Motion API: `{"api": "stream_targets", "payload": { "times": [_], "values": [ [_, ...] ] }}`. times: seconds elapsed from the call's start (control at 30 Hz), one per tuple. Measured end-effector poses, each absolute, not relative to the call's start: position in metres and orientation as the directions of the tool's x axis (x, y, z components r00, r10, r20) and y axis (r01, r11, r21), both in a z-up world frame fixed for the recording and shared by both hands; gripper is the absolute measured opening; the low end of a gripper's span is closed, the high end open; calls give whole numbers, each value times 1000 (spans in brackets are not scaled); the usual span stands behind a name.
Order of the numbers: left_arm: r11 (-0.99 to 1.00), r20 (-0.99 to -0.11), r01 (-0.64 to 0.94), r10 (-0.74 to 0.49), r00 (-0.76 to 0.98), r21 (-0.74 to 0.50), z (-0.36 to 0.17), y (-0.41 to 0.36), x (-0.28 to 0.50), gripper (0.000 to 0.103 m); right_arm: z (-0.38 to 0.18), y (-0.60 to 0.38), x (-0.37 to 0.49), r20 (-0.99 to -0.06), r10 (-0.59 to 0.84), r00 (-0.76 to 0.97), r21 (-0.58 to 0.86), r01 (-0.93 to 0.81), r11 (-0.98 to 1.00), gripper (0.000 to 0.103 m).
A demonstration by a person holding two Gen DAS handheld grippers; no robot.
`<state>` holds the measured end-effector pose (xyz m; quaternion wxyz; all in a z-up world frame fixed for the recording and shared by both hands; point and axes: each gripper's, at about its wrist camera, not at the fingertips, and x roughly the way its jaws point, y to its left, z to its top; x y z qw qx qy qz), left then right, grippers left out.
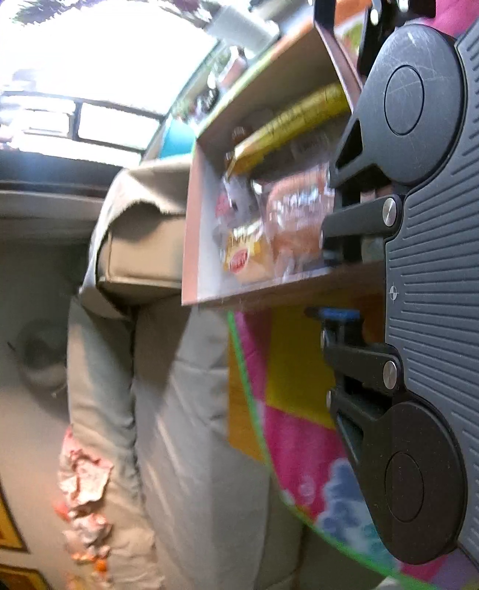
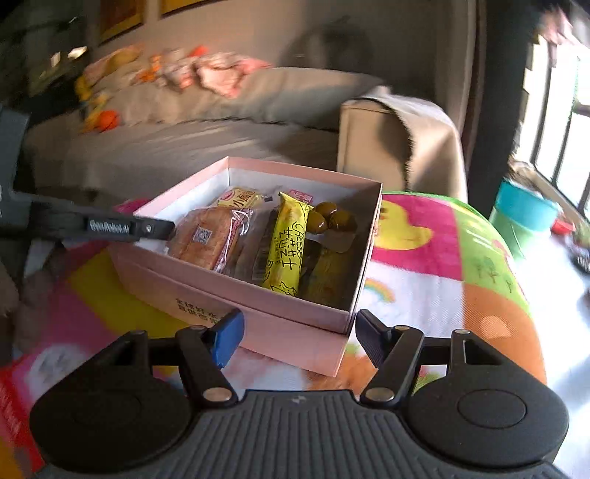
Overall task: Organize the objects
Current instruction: 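Release the pink box with the left tool and pull both tools back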
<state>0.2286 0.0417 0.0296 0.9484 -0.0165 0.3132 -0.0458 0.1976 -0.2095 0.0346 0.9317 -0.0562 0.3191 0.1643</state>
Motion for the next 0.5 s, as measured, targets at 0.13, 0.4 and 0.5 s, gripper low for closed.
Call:
{"api": "stream_targets", "payload": {
  "times": [0.13,0.4,0.5],
  "values": [
    [998,-623,-15,-22,782,-53,25,58,229,92,29,-204,207,-603,223,766,-55,-319,946,86],
    [996,-508,-49,6,861,-71,57,59,165,95,33,-216,157,-595,107,797,-55,-173,983,103],
    [999,-495,-11,-16,869,-52,63,48,109,94,29,-227,125,-618,118,777,2,-148,989,103]
  ]
}}
